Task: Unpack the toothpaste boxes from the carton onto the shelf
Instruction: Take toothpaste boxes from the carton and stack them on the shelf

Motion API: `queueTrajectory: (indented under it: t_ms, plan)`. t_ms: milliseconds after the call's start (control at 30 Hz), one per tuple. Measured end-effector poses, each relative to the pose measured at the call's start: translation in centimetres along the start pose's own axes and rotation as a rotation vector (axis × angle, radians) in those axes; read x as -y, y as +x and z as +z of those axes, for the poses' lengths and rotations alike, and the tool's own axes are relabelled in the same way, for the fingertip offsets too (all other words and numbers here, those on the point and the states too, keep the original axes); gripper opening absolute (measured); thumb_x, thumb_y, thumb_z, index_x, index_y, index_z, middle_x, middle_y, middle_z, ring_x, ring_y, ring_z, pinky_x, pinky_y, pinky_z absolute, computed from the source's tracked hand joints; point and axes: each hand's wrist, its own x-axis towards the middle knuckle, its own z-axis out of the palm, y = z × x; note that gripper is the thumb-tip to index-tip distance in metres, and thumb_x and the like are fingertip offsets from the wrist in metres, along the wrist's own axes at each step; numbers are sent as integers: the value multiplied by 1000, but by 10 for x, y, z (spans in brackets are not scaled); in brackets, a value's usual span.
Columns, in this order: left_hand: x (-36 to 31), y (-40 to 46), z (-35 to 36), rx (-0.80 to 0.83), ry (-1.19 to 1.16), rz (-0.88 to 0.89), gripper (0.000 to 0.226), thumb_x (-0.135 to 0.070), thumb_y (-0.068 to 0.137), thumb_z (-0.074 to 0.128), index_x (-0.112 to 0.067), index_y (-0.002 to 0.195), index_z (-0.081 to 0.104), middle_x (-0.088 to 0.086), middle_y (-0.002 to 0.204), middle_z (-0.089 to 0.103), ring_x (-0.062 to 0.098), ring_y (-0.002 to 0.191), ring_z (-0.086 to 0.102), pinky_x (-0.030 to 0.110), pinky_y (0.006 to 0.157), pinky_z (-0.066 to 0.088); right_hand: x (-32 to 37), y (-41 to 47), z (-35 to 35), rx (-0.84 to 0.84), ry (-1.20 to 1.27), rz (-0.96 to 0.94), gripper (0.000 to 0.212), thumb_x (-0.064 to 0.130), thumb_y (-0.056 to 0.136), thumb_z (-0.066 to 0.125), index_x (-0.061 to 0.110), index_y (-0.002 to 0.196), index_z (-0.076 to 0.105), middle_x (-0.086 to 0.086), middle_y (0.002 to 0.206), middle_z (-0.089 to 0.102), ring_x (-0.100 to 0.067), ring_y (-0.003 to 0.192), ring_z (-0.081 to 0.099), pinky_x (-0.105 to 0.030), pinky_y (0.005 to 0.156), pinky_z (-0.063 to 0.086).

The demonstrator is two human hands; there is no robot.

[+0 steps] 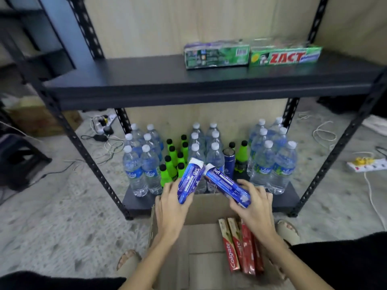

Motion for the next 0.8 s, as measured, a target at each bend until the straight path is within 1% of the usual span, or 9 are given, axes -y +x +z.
queueTrajectory:
  t_ms: [100, 200, 333, 400, 467, 567, 667, 733, 800]
  plan:
    - [-23, 21, -32, -39, -49, 53, 57, -49, 87, 71, -30, 139, 56, -8, 118, 53, 17, 99, 63, 42, 89, 50, 14, 25, -30, -77, 14, -56, 55, 41, 74, 84, 28, 123, 63, 20, 103, 63, -12, 99, 52, -30, 81, 26]
    - [-45, 40, -63, -91, -69, 112, 58, -50, 87, 71, -29, 140, 58, -7, 117, 54, 17, 95, 63, 42, 89, 49, 29, 47, -60, -147, 47, -130, 53, 39, 72, 88, 27, 119, 67, 26, 99, 58, -10, 94, 49, -30, 78, 26]
    - [-73, 60, -108, -138, -123, 144, 63, -59, 88, 66, -33, 144, 54, -15, 121, 53, 15, 94, 57, 37, 85, 47, 42, 80, -101, -187, 53, -208, 53, 47, 74, 84, 28, 121, 68, 19, 103, 67, -9, 94, 50, -31, 79, 29]
    - [-87, 70, -131, -163, -174, 181, 61, -60, 87, 66, -37, 142, 53, -21, 120, 53, 13, 98, 57, 38, 85, 49, 51, 95, -124, -221, 85, -253, 54, 56, 76, 75, 28, 121, 69, 19, 101, 67, -9, 93, 50, -22, 87, 30]
    - [-98, 82, -152, -185, -226, 231, 57, -57, 86, 69, -39, 138, 54, -23, 122, 54, 12, 102, 60, 40, 88, 51, 62, 110, -147, -275, 99, -308, 54, 59, 74, 69, 28, 119, 70, 23, 99, 65, -7, 91, 50, -18, 89, 28]
    - [-115, 107, -171, -194, -267, 292, 56, -52, 86, 72, -35, 137, 56, -21, 126, 57, 16, 105, 61, 42, 94, 50, 73, 135, -176, -290, 82, -338, 51, 54, 74, 75, 32, 119, 68, 30, 105, 62, -5, 93, 51, -31, 83, 31]
    - [-131, 134, -184, -197, -271, 308, 56, -53, 87, 70, -33, 138, 56, -19, 130, 59, 17, 108, 61, 41, 96, 49, 79, 162, -198, -268, 75, -349, 54, 48, 74, 83, 29, 121, 67, 28, 104, 61, -5, 95, 50, -40, 84, 35]
    - [-142, 155, -190, -212, -289, 323, 52, -53, 89, 68, -36, 137, 55, -21, 130, 59, 16, 108, 61, 40, 97, 49, 83, 185, -211, -275, 67, -355, 54, 44, 72, 88, 29, 119, 69, 25, 100, 62, -5, 95, 51, -42, 85, 36]
    - [-152, 180, -195, -215, -294, 338, 48, -50, 91, 67, -38, 135, 54, -23, 129, 60, 15, 108, 61, 41, 97, 50, 88, 210, -224, -282, 58, -365, 51, 48, 72, 87, 33, 117, 70, 27, 100, 63, -3, 97, 52, -40, 88, 35]
